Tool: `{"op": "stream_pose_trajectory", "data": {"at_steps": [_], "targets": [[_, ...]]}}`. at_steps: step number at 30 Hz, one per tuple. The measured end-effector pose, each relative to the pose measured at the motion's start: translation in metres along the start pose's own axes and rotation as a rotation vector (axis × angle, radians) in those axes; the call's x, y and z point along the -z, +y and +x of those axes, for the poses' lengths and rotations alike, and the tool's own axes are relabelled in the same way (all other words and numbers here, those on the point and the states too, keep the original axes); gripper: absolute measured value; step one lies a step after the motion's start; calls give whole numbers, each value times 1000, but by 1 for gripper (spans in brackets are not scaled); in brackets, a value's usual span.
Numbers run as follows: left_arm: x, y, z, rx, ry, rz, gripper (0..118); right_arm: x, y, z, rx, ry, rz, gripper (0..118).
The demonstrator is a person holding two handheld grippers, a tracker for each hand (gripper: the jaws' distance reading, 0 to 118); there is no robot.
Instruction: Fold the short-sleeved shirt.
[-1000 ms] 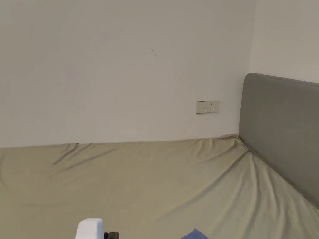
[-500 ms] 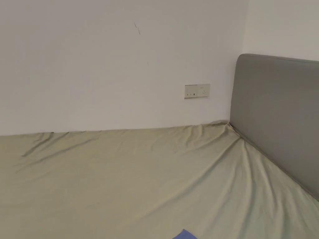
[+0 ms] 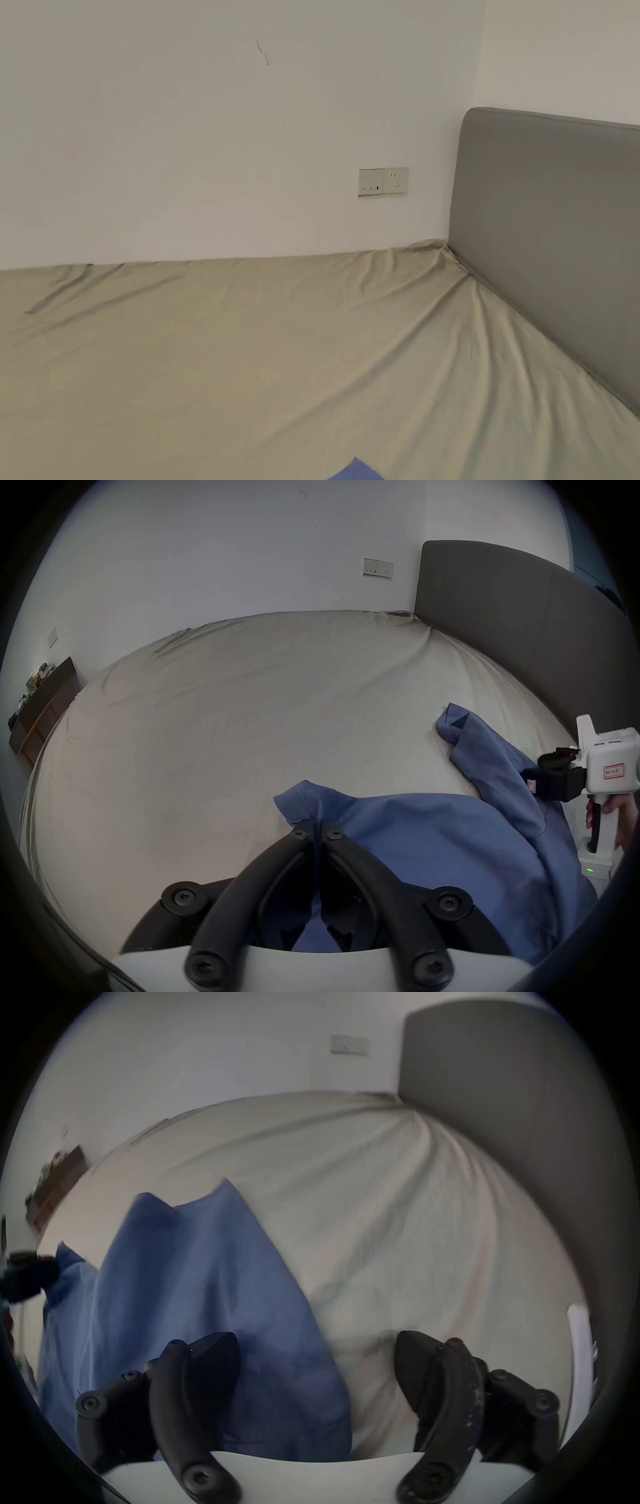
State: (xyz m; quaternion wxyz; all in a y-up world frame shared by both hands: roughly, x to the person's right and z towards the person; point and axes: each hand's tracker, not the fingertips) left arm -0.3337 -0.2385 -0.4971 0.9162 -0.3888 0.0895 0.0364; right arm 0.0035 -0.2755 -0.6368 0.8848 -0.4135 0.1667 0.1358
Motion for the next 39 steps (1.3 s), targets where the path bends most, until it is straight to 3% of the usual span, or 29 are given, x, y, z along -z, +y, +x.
{"op": "stream_pose_trajectory", "data": {"at_steps": [1,3,4,5,8,11,19,23,32,36,39], "targets": [[-4,0,0,-3,1,4,1,-10,0,-3,26,30,-24,70],[-15,-2,-1,-15,6,21,1,-23,-7,-8,3,15,33,4],[-22,-3,-3,-28,6,36,1,-29,-13,-11,-14,-23,48,4],[-33,-4,-5,-45,6,60,1,-38,-18,-8,2,27,69,4],[-78,-9,-16,-100,13,169,1,-80,-35,7,154,139,252,4],[-135,-17,-32,-145,20,272,1,-143,-52,31,255,166,442,4],[-298,-80,-76,-247,152,501,1,-328,-113,57,377,134,821,4],[-362,-126,-88,-322,207,558,1,-392,-152,66,443,91,924,4],[-445,-190,-72,-295,257,637,1,-470,-179,53,378,94,1009,4],[-440,-179,-75,-311,237,639,1,-463,-156,50,350,99,993,4],[-418,-151,-77,-330,243,610,1,-437,-121,52,366,167,959,4]]}}
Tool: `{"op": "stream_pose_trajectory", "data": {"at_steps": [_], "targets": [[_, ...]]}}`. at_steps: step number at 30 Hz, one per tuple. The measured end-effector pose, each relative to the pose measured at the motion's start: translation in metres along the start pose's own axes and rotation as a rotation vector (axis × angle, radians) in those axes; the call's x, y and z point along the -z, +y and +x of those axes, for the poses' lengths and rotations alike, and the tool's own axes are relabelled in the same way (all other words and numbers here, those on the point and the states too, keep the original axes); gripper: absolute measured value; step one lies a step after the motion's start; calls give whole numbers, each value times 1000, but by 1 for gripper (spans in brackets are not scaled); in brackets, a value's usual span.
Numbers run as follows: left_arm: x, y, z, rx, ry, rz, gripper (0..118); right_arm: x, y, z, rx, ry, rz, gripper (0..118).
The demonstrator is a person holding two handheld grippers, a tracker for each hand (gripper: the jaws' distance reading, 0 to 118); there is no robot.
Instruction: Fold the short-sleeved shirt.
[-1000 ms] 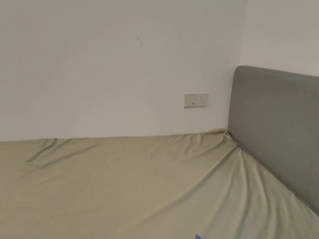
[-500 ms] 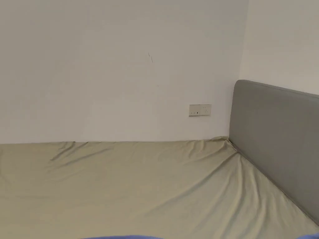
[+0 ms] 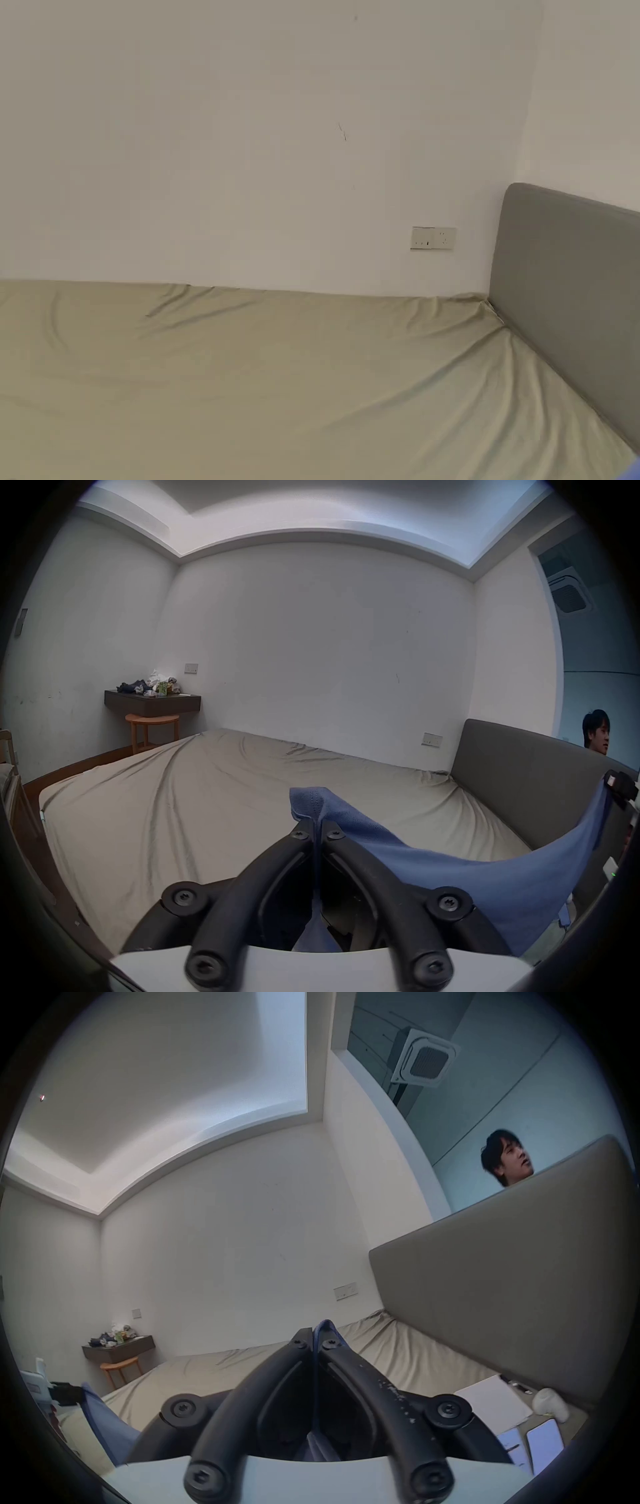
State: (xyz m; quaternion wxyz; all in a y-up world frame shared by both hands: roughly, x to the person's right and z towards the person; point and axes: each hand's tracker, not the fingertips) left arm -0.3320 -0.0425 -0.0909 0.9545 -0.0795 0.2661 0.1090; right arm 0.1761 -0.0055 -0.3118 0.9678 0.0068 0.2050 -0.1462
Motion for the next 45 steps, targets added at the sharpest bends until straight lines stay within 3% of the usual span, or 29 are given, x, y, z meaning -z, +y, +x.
{"op": "stream_pose_trajectory", "data": {"at_steps": [6,11,13,15,17,21,26,31,35,45], "targets": [[128,55,20,-32,-57,-1,1,144,9,-2,-20,-1,-72,4],[223,148,46,-71,-43,79,1,258,54,-25,-56,-3,-38,4],[233,189,55,-90,-48,162,1,285,87,-35,-26,1,32,4],[231,228,59,-114,-62,257,1,292,123,-50,-46,19,125,4],[219,258,58,-150,-83,366,1,288,159,-63,-83,26,247,4],[187,278,49,-156,-92,503,1,262,203,-75,-56,104,359,4],[162,243,35,-151,-106,495,1,229,190,-69,-110,136,342,4],[143,170,22,-170,-119,361,1,177,125,-54,-121,162,264,4],[113,87,4,-118,-93,237,1,120,54,-28,-92,196,93,4],[18,-88,-72,-129,29,-244,1,-40,-84,22,-201,160,-334,4]]}}
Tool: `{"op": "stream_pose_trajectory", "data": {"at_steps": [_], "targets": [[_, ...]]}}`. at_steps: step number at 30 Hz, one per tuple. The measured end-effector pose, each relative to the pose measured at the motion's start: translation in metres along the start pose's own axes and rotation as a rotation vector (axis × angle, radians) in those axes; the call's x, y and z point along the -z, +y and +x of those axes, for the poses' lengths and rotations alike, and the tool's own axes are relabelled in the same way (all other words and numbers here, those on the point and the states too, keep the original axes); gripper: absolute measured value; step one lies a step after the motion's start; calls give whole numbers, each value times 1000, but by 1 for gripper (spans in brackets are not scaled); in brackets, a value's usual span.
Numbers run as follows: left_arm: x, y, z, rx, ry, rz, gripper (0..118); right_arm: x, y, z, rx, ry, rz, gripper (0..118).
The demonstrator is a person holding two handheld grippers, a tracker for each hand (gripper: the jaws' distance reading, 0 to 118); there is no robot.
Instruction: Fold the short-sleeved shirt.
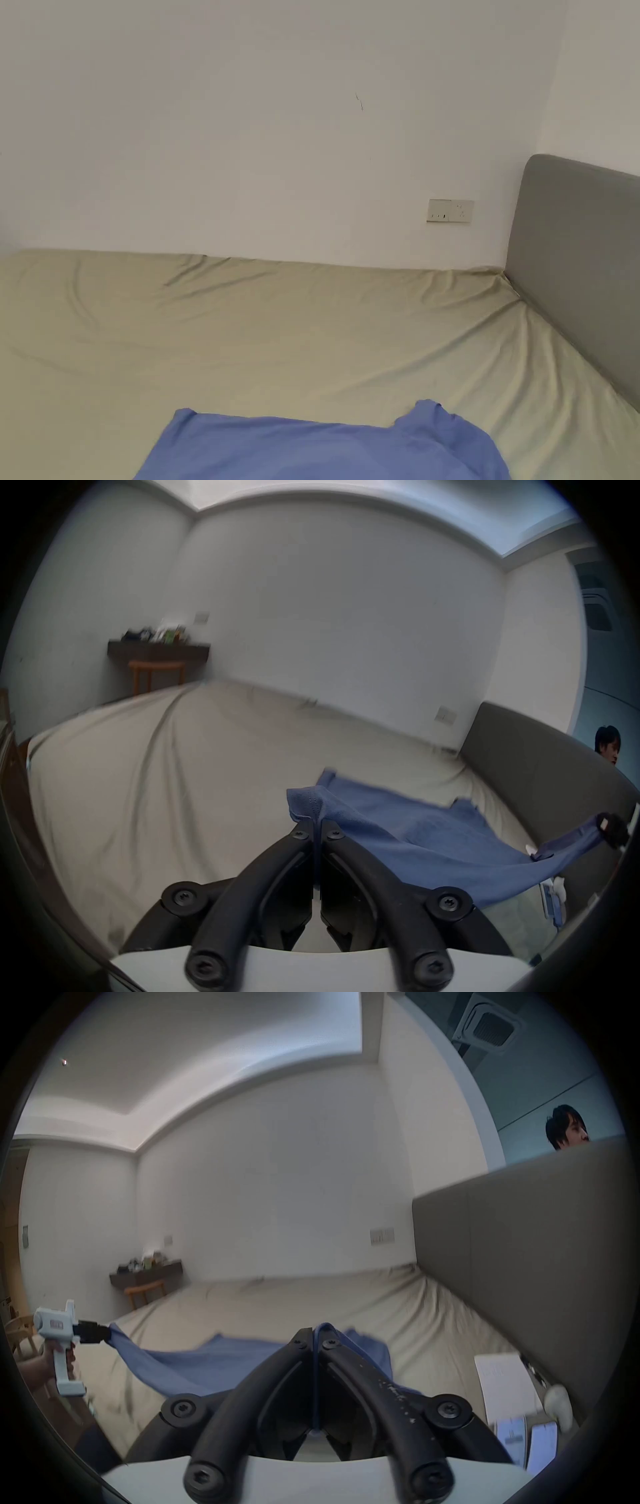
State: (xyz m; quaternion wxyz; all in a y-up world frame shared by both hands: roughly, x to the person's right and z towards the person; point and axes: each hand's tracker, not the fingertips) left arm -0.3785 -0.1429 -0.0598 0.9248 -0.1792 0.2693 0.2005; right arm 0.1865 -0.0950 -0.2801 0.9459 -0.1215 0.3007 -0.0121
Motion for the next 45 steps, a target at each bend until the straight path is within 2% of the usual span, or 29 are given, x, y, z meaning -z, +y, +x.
{"op": "stream_pose_trajectory", "data": {"at_steps": [2,5,7,10,12,13,14,15,16,17,18,19,21,22,23,24,27,28,30,32,34,35,36,37,38,39,41,44,45], "targets": [[-10,-23,-17,-9,33,-76,1,-20,-27,-1,25,-2,-78,4],[-16,-51,-32,34,64,-204,1,-32,-60,-6,-1,-8,-221,4],[-12,-66,-34,87,85,-292,1,-23,-80,-5,-26,-32,-353,4],[5,-83,-34,154,104,-403,1,5,-105,6,12,-78,-519,4],[17,-87,-34,182,132,-452,2,24,-116,11,6,-61,-573,4],[23,-88,-34,192,138,-472,10,34,-122,15,-20,-85,-608,4],[27,-86,-33,190,167,-482,27,44,-125,17,-58,-84,-650,5],[29,-84,-31,192,187,-484,57,51,-127,18,-76,-81,-700,10],[27,-81,-31,199,205,-467,94,55,-127,16,-103,-124,-694,28],[21,-74,-28,200,218,-420,109,49,-117,8,-139,-181,-663,45],[14,-65,-24,200,205,-351,113,45,-110,5,-157,-228,-623,57],[1,-54,-18,206,185,-258,112,37,-101,4,-137,-246,-534,59],[-20,-36,-10,224,160,-109,112,18,-82,3,-47,-229,-359,60],[-29,-29,-4,234,132,-34,107,10,-74,1,1,-210,-280,61],[-36,-21,2,245,84,31,92,3,-67,-2,24,-207,-211,60],[-41,-17,7,255,39,60,65,-2,-62,-6,27,-222,-158,53],[-44,-8,25,268,12,110,28,-14,-47,-20,34,-222,-85,29],[-44,-8,28,268,11,126,0,-16,-46,-22,78,-236,-65,2],[-41,-4,26,256,-81,96,0,-16,-43,-25,85,-161,-62,1],[-35,-7,23,241,-96,62,0,-17,-45,-32,55,-195,-59,2],[-26,-13,17,287,-42,-10,0,-16,-47,-34,55,-178,-70,2],[-18,-17,10,295,-17,-73,9,-16,-49,-34,54,-177,-75,2],[-11,-23,5,295,6,-130,35,-15,-52,-34,52,-176,-87,2],[-1,-31,-4,284,26,-207,86,-13,-56,-33,52,-178,-100,2],[8,-41,-13,274,48,-276,114,-12,-59,-31,60,-181,-112,2],[13,-51,-20,269,57,-318,118,-11,-63,-30,69,-179,-130,2],[26,-67,-29,281,76,-427,103,-11,-67,-31,73,-187,-161,2],[44,-88,-36,281,136,-547,93,-10,-76,-29,69,-191,-209,2],[46,-91,-37,269,145,-573,80,-9,-80,-28,70,-193,-230,2]]}}
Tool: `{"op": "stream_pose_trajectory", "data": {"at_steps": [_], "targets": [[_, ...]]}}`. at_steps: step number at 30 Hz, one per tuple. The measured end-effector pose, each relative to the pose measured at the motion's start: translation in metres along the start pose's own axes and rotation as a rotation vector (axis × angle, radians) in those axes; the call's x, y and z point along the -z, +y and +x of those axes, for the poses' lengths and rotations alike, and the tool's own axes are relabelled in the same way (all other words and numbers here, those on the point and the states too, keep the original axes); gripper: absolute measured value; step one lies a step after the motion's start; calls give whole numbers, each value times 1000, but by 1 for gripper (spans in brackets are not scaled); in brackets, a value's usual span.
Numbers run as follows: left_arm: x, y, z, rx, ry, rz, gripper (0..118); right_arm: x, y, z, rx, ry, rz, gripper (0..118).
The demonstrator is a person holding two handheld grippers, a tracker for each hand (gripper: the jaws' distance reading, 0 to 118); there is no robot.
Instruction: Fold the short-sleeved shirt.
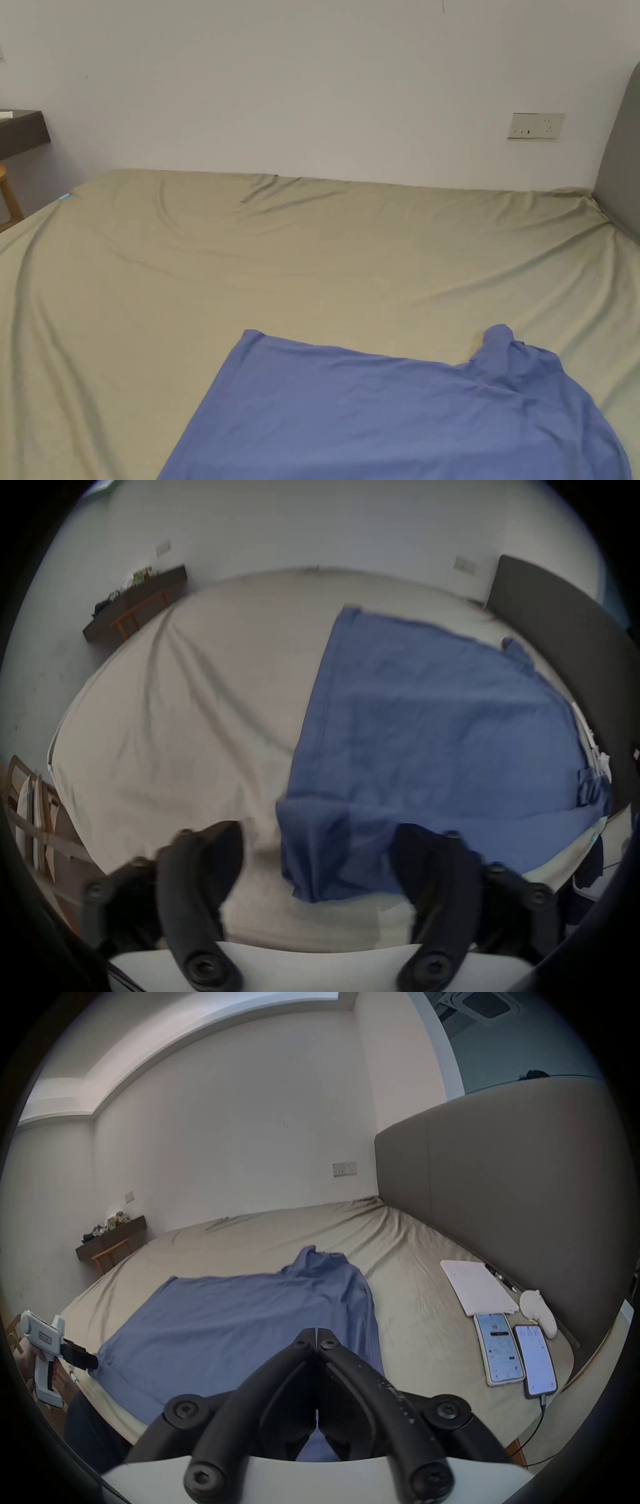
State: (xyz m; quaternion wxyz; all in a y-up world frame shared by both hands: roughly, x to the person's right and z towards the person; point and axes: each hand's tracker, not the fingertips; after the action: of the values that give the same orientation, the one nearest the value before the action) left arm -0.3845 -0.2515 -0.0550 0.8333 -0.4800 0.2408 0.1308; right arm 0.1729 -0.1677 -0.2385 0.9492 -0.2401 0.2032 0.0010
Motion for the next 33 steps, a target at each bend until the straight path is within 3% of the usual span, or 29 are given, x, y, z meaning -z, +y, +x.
{"op": "stream_pose_trajectory", "data": {"at_steps": [1,3,4,5,7,8,9,12,14,15,16,17,19,22,26,29,31,33], "targets": [[3,-2,-1,-19,-9,-6,55,1,-3,2,-2,-6,-18,2],[3,-2,-5,-67,-61,-2,31,4,-7,6,-13,-16,-73,3],[0,-2,-4,-84,-80,15,14,5,-10,9,-24,-24,-119,13],[-3,-1,-2,-65,-80,23,8,9,-12,12,-29,-20,-174,32],[-8,0,3,-43,-73,43,7,23,-18,19,-40,-26,-325,95],[-11,1,5,-7,-57,55,7,33,-26,25,-42,-28,-419,114],[-13,0,7,10,-53,64,7,41,-33,27,-52,-37,-477,118],[-16,1,10,18,-49,66,7,60,-51,28,-72,13,-569,118],[-16,1,10,12,-50,73,7,72,-60,29,-55,-3,-626,105],[-20,2,12,9,-51,71,7,76,-61,29,-41,-2,-629,92],[-22,2,12,1,-52,70,7,74,-62,30,-25,7,-600,68],[-25,2,12,-7,-57,73,7,70,-57,30,-21,7,-566,53],[-38,7,12,-40,-77,98,7,63,-45,29,57,79,-502,14],[-61,31,12,-124,-138,196,5,52,-10,20,-29,56,-423,14],[-67,91,21,-146,-129,282,5,74,44,20,33,85,-302,14],[-19,135,19,-134,-107,275,5,121,67,20,25,67,-313,14],[15,156,27,-131,-80,204,5,165,66,23,70,63,-391,14],[47,167,36,-128,-54,142,5,206,58,23,64,43,-469,14]]}}
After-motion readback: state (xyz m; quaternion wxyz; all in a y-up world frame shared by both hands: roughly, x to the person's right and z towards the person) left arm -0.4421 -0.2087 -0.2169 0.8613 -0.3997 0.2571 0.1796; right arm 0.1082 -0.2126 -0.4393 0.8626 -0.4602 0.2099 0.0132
